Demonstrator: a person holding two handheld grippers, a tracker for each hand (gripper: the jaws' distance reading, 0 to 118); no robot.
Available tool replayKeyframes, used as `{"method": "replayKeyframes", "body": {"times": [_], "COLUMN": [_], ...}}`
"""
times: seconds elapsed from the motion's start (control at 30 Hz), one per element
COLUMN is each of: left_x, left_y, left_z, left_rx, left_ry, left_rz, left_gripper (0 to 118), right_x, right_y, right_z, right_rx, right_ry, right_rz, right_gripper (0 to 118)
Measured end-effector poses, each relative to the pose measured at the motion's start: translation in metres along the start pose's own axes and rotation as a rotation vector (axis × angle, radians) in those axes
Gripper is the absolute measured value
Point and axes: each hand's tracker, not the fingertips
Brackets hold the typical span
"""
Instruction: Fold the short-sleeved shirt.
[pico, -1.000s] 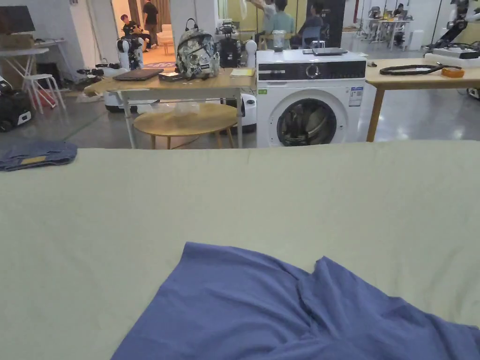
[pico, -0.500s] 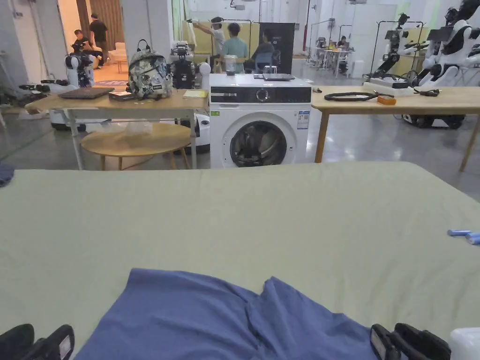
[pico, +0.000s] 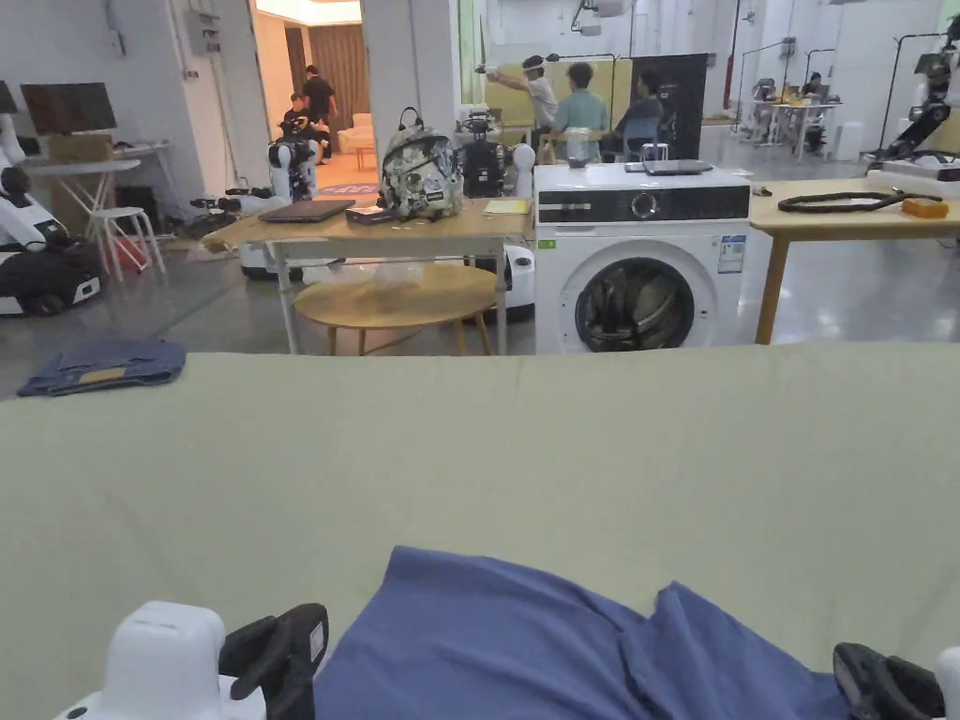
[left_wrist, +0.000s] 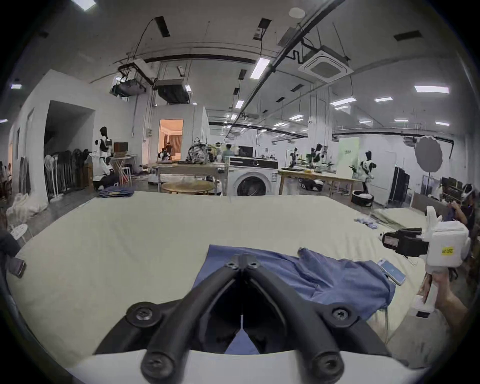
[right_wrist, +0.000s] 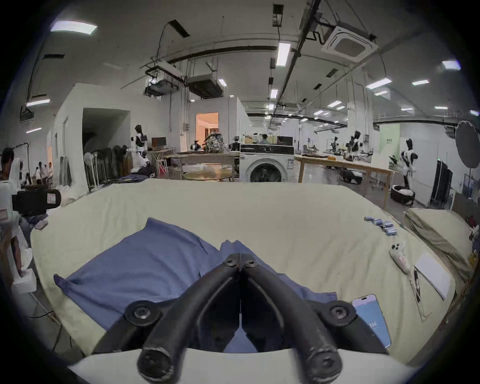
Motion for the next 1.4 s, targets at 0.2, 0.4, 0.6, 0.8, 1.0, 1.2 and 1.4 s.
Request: {"method": "replayKeyframes", "body": {"times": [0.2, 0.4, 0.6, 0.8, 1.0, 1.2, 1.4], "left_x": [-0.052, -0.103, -0.106, -0.086, -0.090, -0.101, -0.106], "left_y": [-0.029, -0.086, -0.141, -0.159, -0.162, -0.161, -0.159], "left_z": [0.032, 0.062, 0.043, 0.021, 0.020, 0.016, 0.016], "left_rx": [-0.071, -0.235, -0.392, -0.464, -0.465, -0.507, -0.526], "left_ry": [0.100, 0.183, 0.190, 0.219, 0.188, 0.162, 0.137], "left_rz": [0.149, 0.396, 0.502, 0.419, 0.442, 0.451, 0.540], "left_gripper": [17, 49, 49, 11, 4, 4, 4], "right_x": [0.005, 0.008, 0.007, 0.012, 0.045, 0.087, 0.111], "right_y": [-0.006, -0.018, -0.020, -0.023, -0.002, 0.026, 0.007], "right_z": [0.007, 0.005, 0.003, 0.003, -0.025, -0.131, -0.228], "right_rx": [-0.028, -0.083, -0.114, -0.137, -0.213, -0.516, -0.791], "right_ry": [0.017, -0.025, 0.000, -0.013, 0.119, 0.089, 0.041], "right_rz": [-0.024, -0.068, -0.097, -0.107, -0.210, -0.038, -0.027], "right_gripper": [0, 0, 0, 0, 0, 71, 68]}}
